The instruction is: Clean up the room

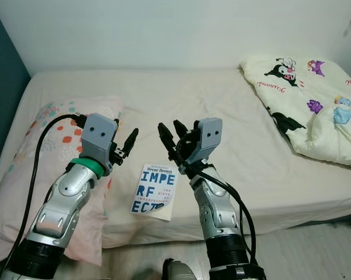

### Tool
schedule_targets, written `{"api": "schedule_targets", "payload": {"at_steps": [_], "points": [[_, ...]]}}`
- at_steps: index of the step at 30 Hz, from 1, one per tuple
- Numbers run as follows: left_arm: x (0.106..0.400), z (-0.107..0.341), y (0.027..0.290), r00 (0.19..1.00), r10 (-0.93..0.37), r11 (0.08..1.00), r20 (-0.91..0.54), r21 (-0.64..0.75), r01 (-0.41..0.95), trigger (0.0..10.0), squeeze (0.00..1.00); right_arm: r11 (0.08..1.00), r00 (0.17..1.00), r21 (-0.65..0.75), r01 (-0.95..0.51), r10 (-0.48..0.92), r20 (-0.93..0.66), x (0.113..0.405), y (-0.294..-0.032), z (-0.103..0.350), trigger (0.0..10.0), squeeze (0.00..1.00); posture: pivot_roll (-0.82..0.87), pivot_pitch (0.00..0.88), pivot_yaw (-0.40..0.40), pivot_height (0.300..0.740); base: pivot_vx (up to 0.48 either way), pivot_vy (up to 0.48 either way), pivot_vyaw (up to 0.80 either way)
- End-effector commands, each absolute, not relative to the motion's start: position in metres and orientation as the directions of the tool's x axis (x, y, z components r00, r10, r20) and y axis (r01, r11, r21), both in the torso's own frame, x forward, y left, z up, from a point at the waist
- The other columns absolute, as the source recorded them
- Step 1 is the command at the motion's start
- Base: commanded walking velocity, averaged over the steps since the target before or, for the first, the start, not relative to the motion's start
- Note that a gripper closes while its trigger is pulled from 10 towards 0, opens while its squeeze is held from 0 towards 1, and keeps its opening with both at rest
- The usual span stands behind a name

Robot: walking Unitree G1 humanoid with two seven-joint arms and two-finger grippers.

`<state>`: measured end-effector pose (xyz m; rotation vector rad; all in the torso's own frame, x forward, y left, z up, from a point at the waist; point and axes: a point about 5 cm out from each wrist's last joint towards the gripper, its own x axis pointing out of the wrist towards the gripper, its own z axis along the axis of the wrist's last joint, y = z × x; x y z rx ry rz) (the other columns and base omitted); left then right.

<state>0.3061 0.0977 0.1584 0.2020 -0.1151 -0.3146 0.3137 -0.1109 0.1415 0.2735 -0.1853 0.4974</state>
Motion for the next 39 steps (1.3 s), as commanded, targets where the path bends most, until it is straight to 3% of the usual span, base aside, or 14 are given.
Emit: {"api": "schedule_targets", "payload": {"at_steps": [1,15,24,37,38,39], "points": [[0.303,0.157,0.099,0.944,-0.321,0.928,0.069,0.221,0.3,10.0,0.0,0.838,0.866,0.234,-0.492,0.443,0.233,0.311,-0.112,0.138,10.0,0.0,0.0,0.04,0.009,0.646,0.0,0.0,0.0],[0.302,0.157,0.1,0.945,-0.321,0.927,0.066,0.226,0.299,10.0,0.0,0.832,0.867,0.254,-0.493,0.443,0.229,0.311,-0.113,0.137,10.0,0.0,0.0,0.05,0.014,0.601,0.0,0.0,0.0],[0.301,0.158,0.101,0.942,-0.33,0.922,0.062,0.234,0.307,10.0,0.0,0.747,0.86,0.428,-0.508,0.46,0.22,0.309,-0.114,0.133,10.0,0.0,0.01,0.055,0.028,0.596,0.0,0.0,0.0],[0.296,0.158,0.101,0.938,-0.344,0.915,0.051,0.241,0.323,10.0,0.0,0.78,0.952,0.556,-0.287,0.295,0.077,0.32,-0.143,0.108,10.0,0.0,0.01,0.083,0.047,0.596,0.0,0.0,0.0],[0.296,0.159,0.101,0.937,-0.345,0.915,0.05,0.24,0.324,10.0,0.0,0.771,0.959,0.582,-0.258,0.278,0.057,0.32,-0.148,0.103,10.0,1.0,0.01,0.088,0.047,0.596,0.0,0.0,0.0],[0.295,0.159,0.101,0.937,-0.345,0.915,0.049,0.24,0.325,10.0,0.0,0.752,0.965,0.619,-0.227,0.262,0.036,0.32,-0.152,0.098,10.0,1.0,0.02,0.091,0.047,0.596,0.0,0.0,0.0]]}}
